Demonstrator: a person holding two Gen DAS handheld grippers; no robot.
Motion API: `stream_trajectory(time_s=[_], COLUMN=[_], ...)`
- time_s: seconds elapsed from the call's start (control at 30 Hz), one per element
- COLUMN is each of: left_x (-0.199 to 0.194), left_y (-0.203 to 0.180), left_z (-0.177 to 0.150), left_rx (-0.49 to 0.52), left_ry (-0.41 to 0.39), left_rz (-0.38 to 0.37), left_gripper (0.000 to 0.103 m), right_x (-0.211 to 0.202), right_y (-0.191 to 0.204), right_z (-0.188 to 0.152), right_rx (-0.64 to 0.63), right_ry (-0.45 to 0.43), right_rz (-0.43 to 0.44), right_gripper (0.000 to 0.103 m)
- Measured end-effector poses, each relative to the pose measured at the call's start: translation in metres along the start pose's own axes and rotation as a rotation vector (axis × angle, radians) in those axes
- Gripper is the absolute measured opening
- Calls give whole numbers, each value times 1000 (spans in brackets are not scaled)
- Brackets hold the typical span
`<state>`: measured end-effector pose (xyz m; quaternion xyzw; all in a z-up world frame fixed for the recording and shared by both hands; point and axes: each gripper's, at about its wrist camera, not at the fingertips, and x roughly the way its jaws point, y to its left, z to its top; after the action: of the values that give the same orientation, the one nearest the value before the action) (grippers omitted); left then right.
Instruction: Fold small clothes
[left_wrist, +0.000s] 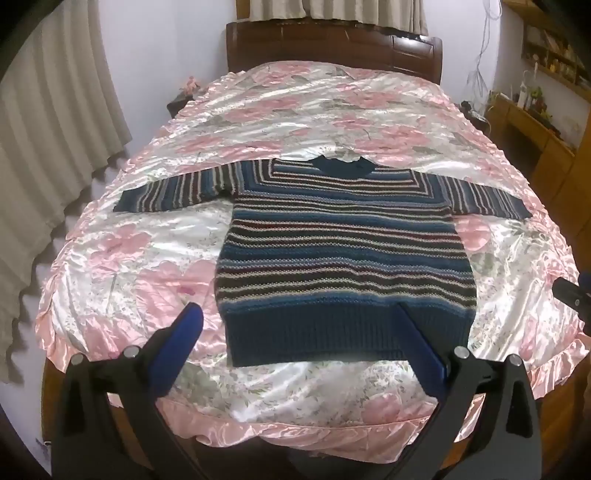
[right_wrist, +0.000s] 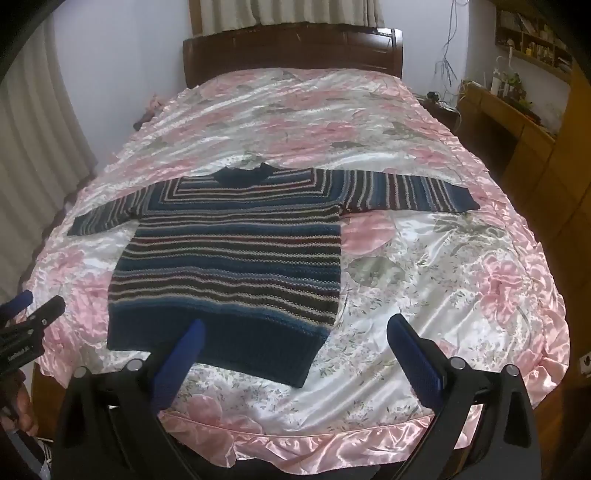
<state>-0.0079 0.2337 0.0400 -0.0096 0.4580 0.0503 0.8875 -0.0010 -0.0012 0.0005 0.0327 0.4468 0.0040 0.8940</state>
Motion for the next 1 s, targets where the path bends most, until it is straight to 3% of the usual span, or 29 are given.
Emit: stream_trajectory(time_s=[1.0], left_x=[-3], left_y=[4], left_z=[-2], left_rx=[-8], left_ry=[11], left_rz=[-5], left_gripper=[101], right_x=[-10], right_y=[7], right_z=[1], right_rx=[-10], right_ry=[-16], right_rz=[-24], right_gripper=[100])
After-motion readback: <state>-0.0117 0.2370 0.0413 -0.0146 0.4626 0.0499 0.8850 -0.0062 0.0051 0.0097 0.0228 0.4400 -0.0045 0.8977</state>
